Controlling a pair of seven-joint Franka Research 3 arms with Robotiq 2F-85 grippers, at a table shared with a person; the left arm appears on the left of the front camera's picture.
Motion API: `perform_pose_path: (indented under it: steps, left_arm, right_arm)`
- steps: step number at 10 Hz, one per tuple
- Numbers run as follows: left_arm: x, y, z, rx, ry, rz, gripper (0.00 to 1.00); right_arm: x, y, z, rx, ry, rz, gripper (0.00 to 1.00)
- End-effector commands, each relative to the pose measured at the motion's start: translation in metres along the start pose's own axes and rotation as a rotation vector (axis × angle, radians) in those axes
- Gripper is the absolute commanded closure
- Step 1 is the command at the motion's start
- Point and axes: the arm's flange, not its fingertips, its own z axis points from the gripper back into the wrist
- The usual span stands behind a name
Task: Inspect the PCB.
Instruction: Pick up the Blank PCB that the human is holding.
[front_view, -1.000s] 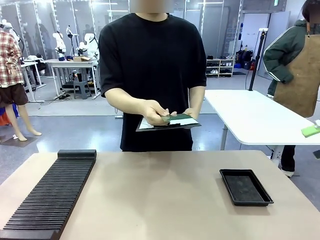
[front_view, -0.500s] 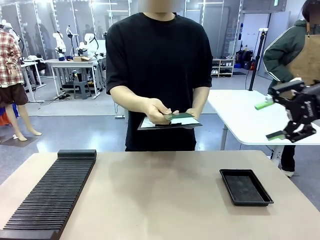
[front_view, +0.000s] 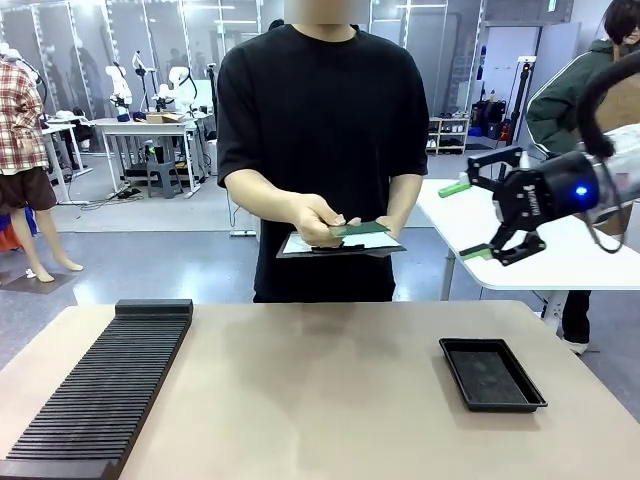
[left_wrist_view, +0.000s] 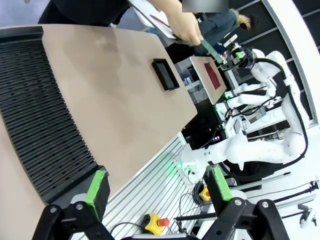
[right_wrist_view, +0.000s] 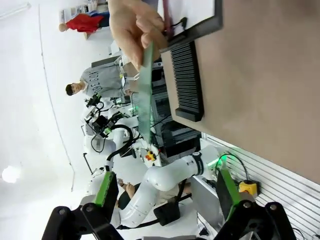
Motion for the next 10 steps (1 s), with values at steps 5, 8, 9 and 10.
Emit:
perform_pose_path:
  steps: [5,8,9,10]
  left_arm:
    - [-0.001,-0.001,0.000,0.010,0.010,0.007,0.00]
    - [-0.001,-0.001,0.000,0.010,0.010,0.007,0.00]
    - [-0.001,-0.001,0.000,0.010,0.010,0.007,0.00]
    - [-0.001,-0.001,0.000,0.010,0.010,0.007,0.00]
  right_arm:
    - [0.058,0.017,-0.092,0.124,0.122,-0.085,0.00]
    - [0.067,0.014,-0.116,0.148,0.172,-0.082,0.00]
    - [0.067,0.014,-0.120,0.174,0.189,-0.065,0.00]
    - [0.065,0.012,-0.122,0.185,0.190,-0.053,0.00]
